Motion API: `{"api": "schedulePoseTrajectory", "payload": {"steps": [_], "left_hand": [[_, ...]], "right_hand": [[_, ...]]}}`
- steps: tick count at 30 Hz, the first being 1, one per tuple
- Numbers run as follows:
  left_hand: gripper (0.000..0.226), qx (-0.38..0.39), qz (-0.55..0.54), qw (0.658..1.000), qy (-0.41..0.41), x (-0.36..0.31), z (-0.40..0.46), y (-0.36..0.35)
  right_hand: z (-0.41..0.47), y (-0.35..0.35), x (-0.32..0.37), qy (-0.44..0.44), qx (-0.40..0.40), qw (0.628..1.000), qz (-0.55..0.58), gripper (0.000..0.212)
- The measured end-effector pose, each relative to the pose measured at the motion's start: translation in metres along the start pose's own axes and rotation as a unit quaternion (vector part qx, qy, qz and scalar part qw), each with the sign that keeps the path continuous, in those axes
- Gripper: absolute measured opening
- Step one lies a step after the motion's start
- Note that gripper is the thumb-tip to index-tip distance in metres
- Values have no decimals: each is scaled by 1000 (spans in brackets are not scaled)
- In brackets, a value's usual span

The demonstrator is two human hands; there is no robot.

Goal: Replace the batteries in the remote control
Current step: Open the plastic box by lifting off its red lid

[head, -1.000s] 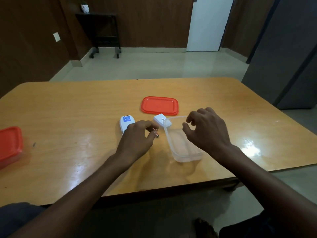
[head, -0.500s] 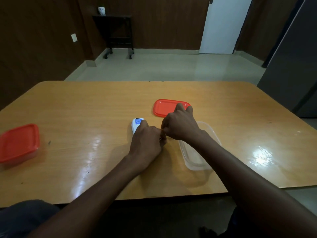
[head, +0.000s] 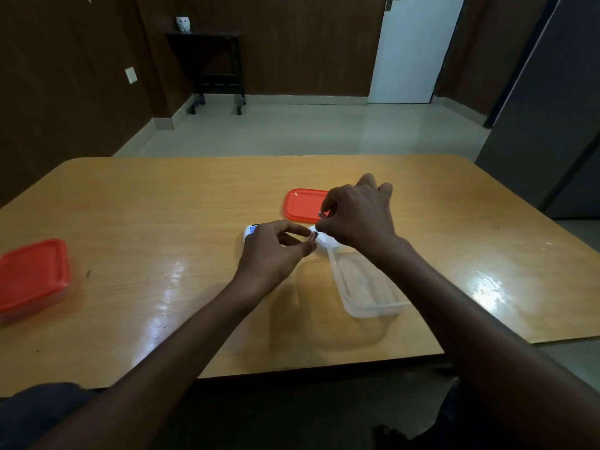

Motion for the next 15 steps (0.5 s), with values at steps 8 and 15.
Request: {"api": "schedulePoseTrajectory", "payload": {"steps": [8,15], "left_hand": [[22,12,63,988,-139,-28,-40,-46],[23,20,110,982,-151,-19,-41,-58]], "right_hand": [[-49,19,-72,-55,114,992,-13,35],[-58,8,-75,32,178,983,-24,23]]}}
Point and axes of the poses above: each hand's wrist, its own z-axis towards the middle knuckle, its own y-axis out of the back of the hand, x = y × z, the point moved 5 cm from there along z, towards the middle knuckle, and after that the axes turned 9 degrees about -x, right-handed, at the moved point
